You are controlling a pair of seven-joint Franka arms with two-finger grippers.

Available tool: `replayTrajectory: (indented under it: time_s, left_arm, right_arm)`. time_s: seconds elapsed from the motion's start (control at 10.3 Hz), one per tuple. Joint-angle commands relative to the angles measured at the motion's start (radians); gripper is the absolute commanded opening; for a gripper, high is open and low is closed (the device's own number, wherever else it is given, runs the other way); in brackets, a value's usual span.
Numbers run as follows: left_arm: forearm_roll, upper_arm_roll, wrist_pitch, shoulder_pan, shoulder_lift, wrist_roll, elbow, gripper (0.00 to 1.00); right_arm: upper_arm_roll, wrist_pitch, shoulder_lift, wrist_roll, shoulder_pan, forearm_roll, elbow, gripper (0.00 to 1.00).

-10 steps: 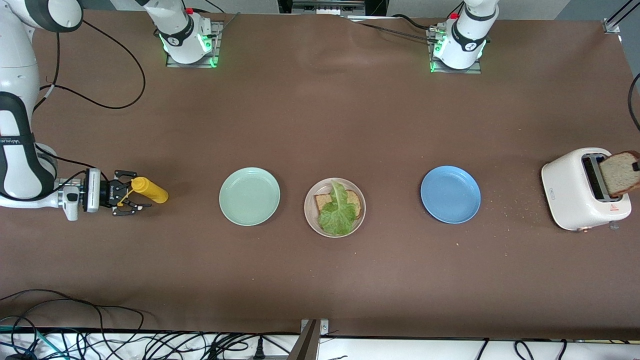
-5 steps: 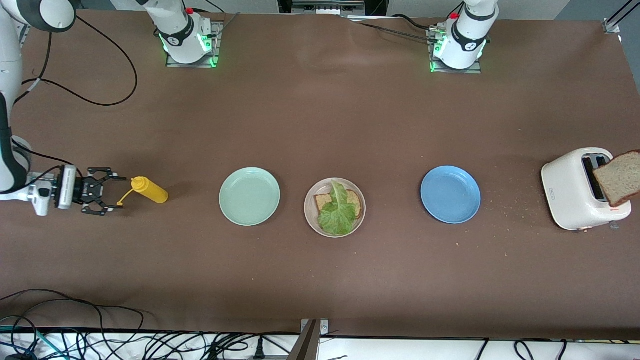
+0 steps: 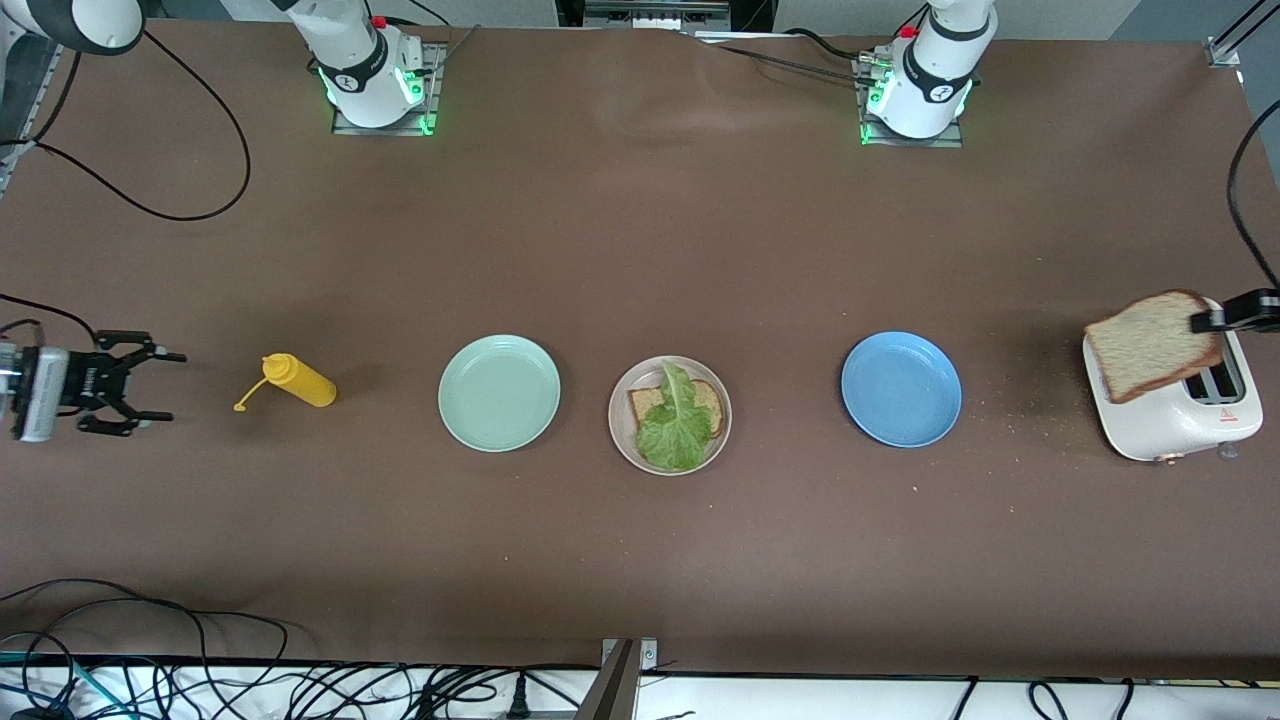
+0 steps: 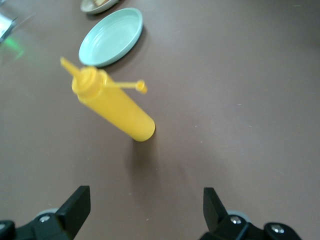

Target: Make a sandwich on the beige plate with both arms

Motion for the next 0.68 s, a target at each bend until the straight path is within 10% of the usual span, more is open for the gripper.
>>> replayTrajectory:
  time_s: [0.0,0.58]
  left_arm:
    - [-0.227,0.006,-0.062,-0.062,0.115,-0.052,0.017,0.00]
    - [-0.626,0.006,-0.056,-0.262,0.288,-0.107,0.006,0.00]
  right_arm:
    - [0.006,-0.050,-0.072,0.233,0.012,-0.103,0.053,1.00]
    - [0.011,-0.214,-0.287,0.963,0.091,-0.247,0.053,1.00]
